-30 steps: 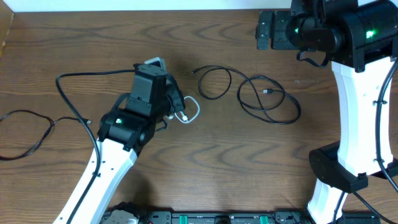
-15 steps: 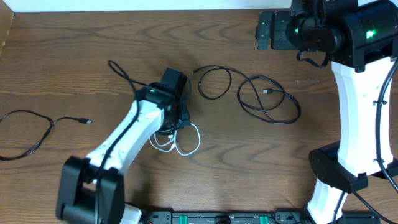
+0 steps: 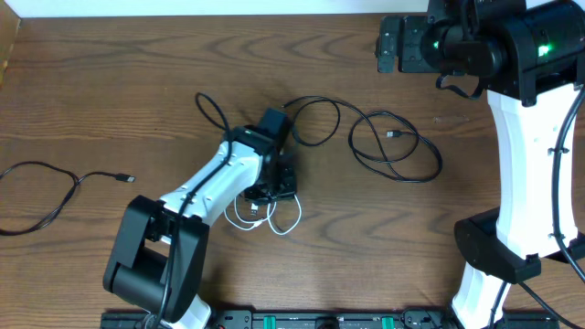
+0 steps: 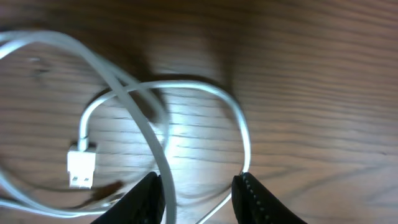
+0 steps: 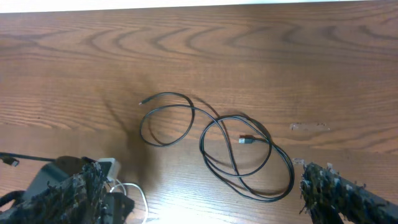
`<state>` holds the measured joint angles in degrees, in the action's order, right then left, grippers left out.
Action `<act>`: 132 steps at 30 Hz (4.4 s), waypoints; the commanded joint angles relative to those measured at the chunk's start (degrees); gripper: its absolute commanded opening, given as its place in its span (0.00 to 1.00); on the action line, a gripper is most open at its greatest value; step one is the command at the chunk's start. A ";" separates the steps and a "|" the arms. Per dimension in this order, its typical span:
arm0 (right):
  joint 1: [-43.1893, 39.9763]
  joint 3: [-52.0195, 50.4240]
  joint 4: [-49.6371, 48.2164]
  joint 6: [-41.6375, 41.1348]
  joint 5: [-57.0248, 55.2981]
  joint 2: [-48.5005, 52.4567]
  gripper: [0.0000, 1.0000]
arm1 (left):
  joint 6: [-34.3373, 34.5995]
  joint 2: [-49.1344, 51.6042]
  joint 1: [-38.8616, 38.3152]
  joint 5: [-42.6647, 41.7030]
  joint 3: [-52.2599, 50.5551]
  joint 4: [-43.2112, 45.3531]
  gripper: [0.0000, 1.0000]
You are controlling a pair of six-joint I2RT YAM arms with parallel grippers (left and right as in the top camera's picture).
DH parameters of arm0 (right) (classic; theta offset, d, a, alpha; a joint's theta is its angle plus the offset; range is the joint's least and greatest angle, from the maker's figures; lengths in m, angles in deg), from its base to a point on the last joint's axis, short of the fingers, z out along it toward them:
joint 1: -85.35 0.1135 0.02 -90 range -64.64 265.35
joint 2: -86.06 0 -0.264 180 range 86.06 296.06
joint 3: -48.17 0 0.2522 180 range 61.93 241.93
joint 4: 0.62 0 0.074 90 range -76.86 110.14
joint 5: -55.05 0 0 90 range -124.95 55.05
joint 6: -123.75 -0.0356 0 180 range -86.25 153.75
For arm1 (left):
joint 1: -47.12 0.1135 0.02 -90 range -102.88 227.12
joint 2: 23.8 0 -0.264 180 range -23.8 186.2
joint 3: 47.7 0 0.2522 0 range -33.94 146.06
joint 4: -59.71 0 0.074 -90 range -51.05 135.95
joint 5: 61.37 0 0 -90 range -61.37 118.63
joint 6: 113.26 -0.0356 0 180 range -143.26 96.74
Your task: Untangle cables
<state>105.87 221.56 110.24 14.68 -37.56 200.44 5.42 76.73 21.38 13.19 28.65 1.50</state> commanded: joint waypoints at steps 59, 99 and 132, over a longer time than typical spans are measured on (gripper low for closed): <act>0.15 -0.04 0.17 -0.17 -0.61 0.48 0.99 | -2.10 5.88 -6.12 5.97 -2.64 1.38 0.52; 0.15 -0.04 0.17 -0.17 -0.61 0.48 0.99 | -1.18 5.90 -10.95 1.14 -2.64 5.14 0.68; 0.15 -0.04 0.17 -0.17 -0.61 0.48 0.99 | 6.88 13.60 -14.34 16.57 -2.60 9.99 0.08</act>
<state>105.85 221.56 110.24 14.68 -37.56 200.44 12.09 84.16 6.50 28.86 29.83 11.91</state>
